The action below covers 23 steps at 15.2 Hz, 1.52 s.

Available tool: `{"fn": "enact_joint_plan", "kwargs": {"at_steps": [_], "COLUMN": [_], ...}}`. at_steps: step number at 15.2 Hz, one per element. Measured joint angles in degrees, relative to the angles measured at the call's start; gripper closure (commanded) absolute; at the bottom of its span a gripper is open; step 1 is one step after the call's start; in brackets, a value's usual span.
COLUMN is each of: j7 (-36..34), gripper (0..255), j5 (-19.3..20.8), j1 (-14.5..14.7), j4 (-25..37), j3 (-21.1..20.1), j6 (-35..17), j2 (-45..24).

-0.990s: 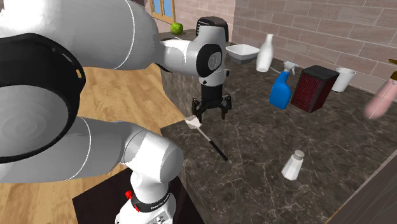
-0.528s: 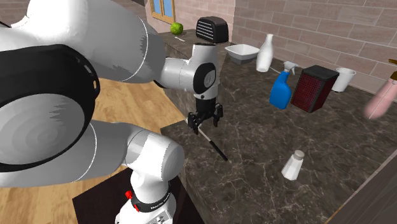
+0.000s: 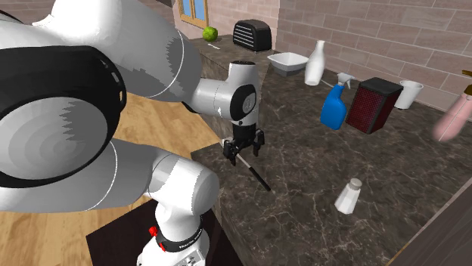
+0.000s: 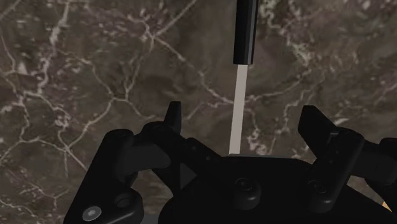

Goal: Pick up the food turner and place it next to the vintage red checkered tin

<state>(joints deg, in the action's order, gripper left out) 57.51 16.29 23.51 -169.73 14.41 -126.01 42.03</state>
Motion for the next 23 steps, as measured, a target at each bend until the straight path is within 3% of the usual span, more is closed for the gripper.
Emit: {"fn": "enact_joint_plan", "kwargs": {"at_steps": [2,3,13,23], "j7": [0.00,0.00,0.00,0.57], "gripper": [0,255,255,255], "j5": [0.01,0.01,0.01,-1.82], "j1": [-0.01,-0.01,-0.01,0.70], "j4": [-0.02,-0.02,-0.02,4.57], "j3": [0.01,0.01,0.01,-1.42], "j6": [-0.03,-0.03,-0.03,9.33], "j2": [0.00,0.00,0.00,4.85]}}
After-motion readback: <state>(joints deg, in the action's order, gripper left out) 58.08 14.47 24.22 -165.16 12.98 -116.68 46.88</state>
